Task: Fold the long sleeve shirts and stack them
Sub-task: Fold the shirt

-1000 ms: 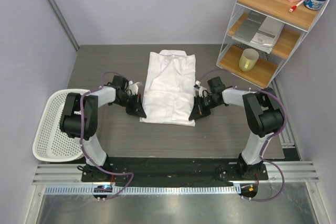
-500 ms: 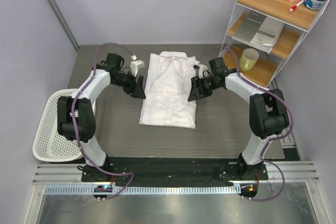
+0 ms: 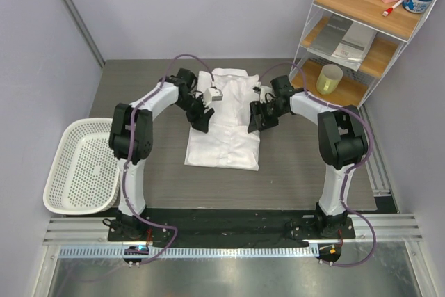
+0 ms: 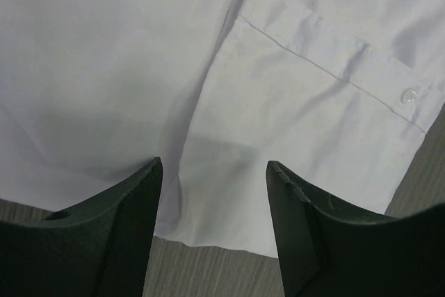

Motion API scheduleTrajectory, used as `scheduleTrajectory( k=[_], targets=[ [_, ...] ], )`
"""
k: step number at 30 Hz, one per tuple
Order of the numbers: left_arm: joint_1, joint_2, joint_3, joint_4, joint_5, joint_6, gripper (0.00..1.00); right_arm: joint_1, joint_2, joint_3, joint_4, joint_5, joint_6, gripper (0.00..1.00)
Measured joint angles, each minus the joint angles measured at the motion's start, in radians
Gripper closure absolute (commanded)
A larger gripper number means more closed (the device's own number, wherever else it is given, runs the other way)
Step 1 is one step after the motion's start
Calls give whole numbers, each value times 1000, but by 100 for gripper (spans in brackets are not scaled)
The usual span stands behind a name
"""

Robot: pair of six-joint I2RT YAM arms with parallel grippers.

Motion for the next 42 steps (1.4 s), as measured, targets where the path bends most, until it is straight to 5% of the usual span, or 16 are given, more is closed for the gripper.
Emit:
scheduleTrajectory(
  k=[13,18,20,25,42],
  targets=[
    [-42,80,58,-24,-76,98,44,1,51,30,0,-55,-2,68],
    [-55,80,58,-27,-78,106,72,4,68,50,2,-82,-3,98],
    [-56,80,58,-28,-79,106,86,4,68,58,3,-89,-6,99],
    [-58,79,57,-33,-77,119,100,4,68,69,17,-114,-12,99],
    [-52,5,111,25,-115,93,100,-3,68,190,79,-82,-64,99]
  ],
)
